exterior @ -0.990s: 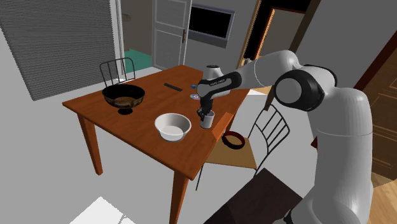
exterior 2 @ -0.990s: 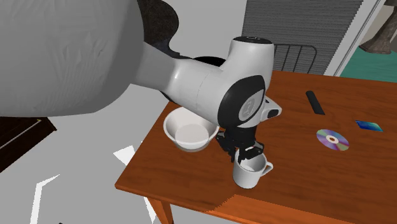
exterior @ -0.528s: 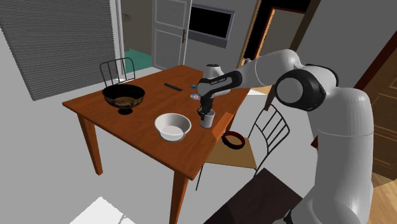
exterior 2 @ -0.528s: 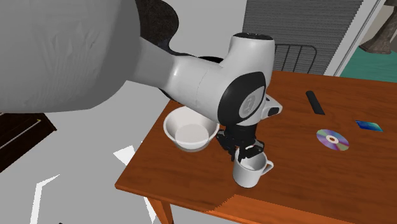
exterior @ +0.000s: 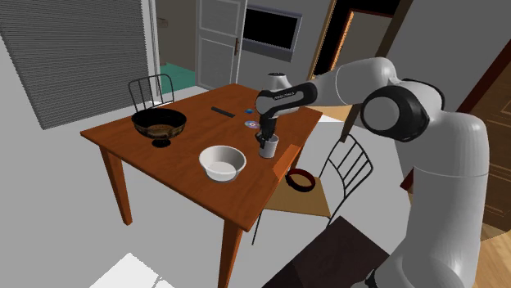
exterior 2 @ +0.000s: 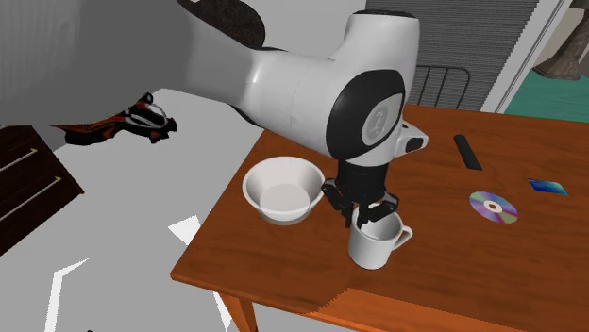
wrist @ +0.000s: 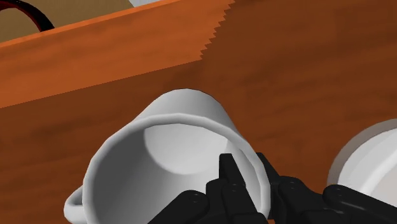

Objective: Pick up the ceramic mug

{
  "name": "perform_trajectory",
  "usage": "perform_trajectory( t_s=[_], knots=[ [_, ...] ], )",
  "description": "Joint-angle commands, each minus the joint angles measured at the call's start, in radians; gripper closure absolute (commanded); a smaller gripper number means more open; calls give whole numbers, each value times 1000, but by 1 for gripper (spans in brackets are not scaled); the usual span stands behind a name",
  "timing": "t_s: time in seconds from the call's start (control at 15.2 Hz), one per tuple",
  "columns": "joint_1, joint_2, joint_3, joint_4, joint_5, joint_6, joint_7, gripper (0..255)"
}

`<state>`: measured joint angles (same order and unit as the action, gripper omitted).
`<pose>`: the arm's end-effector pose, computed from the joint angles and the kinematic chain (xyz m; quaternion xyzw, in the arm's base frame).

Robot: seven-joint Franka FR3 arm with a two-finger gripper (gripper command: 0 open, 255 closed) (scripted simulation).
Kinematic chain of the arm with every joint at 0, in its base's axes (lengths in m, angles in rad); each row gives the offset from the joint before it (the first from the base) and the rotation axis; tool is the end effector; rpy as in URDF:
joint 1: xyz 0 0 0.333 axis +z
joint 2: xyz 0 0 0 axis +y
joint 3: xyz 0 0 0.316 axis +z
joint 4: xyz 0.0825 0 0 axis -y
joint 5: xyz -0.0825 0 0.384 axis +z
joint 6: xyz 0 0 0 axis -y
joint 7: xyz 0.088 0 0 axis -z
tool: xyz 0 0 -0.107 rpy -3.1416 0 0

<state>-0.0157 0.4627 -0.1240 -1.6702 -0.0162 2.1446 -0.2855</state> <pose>0.6676 -0.0854 0.3402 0.9959 0.0838 0.0001 0.0352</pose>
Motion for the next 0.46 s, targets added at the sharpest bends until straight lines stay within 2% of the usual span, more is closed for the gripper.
perform_trajectory(
  t_s=[0.0, 0.4],
  knots=[
    [1, -12, 0, 15, -1, -27, 0, 255],
    [2, -33, -2, 40, -3, -73, -1, 255]
  ],
)
